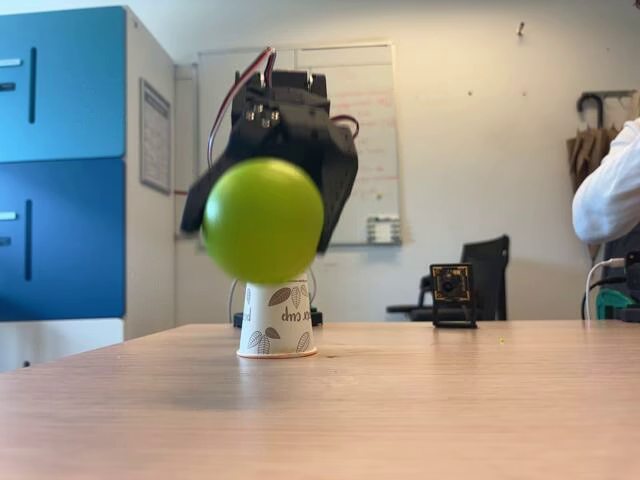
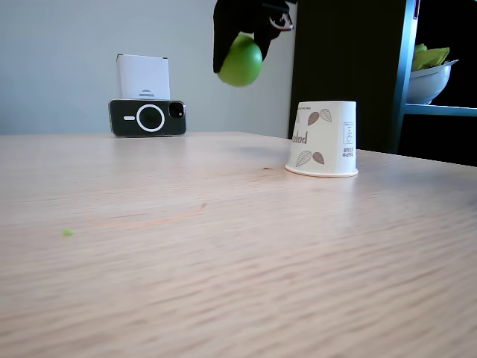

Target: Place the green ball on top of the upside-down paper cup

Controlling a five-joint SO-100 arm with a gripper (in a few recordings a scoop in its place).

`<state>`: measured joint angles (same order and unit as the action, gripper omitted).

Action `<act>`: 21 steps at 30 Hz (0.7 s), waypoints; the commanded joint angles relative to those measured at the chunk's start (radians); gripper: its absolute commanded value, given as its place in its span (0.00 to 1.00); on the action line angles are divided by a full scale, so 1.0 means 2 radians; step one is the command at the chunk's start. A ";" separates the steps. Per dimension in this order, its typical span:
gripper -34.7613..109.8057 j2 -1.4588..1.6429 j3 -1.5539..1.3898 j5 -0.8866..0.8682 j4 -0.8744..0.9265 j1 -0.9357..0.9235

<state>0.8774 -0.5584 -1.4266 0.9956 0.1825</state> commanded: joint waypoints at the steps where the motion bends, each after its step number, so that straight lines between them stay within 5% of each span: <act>1: 0.44 0.082 0.016 -0.002 0.007 0.000; 7: 0.43 0.170 0.011 0.002 0.051 -0.005; 21: 0.43 0.367 -0.113 0.002 0.314 -0.035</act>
<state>1.5125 -0.7256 -1.4266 1.5831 0.1181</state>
